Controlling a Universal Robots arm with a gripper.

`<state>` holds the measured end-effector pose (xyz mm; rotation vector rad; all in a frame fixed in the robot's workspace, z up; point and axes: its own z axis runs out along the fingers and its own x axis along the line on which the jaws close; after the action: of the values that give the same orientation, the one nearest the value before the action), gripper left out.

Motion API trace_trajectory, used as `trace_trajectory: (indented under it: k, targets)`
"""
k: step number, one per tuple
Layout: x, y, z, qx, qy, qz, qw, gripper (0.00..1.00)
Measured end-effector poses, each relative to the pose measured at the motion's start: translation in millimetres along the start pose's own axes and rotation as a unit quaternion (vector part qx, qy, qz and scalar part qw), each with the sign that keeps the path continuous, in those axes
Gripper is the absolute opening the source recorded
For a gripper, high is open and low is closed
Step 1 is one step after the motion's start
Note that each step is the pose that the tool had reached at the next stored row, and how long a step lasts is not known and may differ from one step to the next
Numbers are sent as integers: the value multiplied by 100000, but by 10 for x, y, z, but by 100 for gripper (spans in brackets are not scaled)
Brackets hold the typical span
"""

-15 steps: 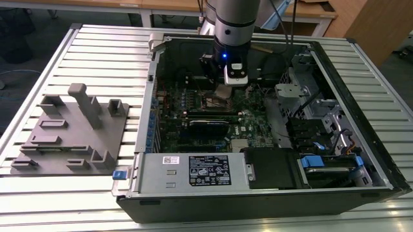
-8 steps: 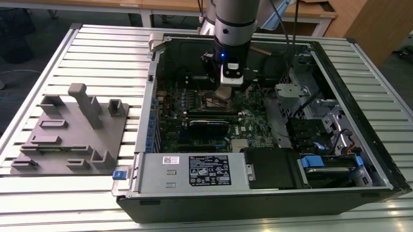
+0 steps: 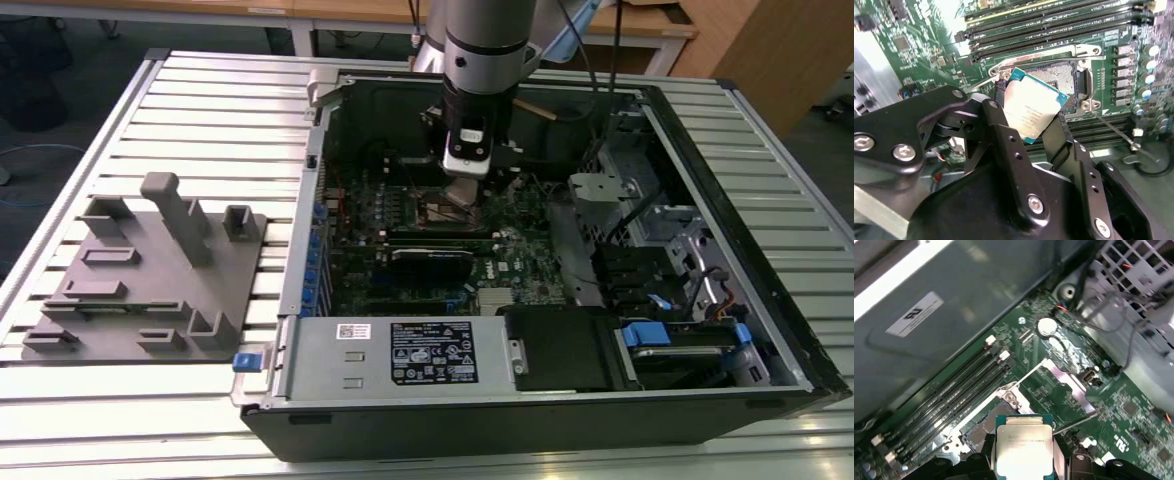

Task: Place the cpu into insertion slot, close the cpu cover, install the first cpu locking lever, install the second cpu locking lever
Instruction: 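Place the cpu into insertion slot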

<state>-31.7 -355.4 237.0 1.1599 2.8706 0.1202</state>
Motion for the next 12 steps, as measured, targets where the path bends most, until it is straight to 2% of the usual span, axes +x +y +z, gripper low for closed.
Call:
trace_trajectory:
  k: [8,12]
  targets:
    - [2,-1,0,2,-21,285,100000,54]
    - [13,-12,1,24,-220,2513,99968,54]
